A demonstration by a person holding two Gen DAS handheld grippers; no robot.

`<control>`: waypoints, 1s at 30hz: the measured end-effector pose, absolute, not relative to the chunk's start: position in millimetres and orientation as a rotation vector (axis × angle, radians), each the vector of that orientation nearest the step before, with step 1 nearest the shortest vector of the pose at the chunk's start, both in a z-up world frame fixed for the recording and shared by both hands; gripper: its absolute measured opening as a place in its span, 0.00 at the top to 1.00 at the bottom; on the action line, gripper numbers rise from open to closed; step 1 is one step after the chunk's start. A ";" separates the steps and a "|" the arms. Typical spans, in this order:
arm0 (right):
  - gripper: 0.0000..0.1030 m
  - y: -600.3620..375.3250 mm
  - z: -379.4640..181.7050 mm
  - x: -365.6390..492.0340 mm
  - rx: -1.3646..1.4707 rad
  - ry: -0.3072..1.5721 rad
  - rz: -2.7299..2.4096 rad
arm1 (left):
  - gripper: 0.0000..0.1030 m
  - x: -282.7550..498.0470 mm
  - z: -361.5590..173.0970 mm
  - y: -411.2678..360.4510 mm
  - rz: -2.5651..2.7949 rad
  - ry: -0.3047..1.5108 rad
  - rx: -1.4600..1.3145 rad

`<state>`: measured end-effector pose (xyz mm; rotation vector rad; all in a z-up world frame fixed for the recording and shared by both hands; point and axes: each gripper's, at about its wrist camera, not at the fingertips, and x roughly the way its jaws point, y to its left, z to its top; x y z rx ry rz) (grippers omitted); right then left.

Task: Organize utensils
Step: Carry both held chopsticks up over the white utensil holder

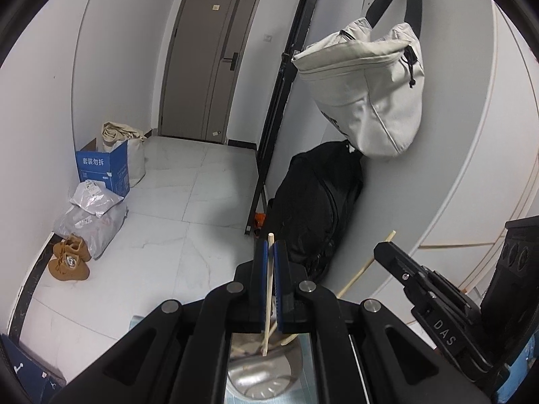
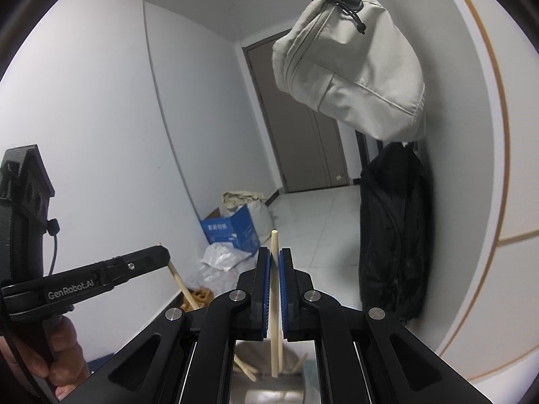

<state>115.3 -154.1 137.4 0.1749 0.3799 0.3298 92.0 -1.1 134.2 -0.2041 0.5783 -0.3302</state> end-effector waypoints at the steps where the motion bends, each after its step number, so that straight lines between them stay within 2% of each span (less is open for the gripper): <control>1: 0.96 -153.7 136.9 117.6 0.176 0.380 0.331 | 1.00 94.8 133.5 -1.6 -0.329 0.576 -0.202; 9: 0.96 -143.9 117.9 137.2 0.160 0.404 0.325 | 1.00 111.4 111.6 -7.3 -0.311 0.586 -0.168; 30: 0.96 -140.4 56.2 146.0 0.093 0.559 0.352 | 1.00 132.5 66.5 -20.2 -0.431 0.814 -0.147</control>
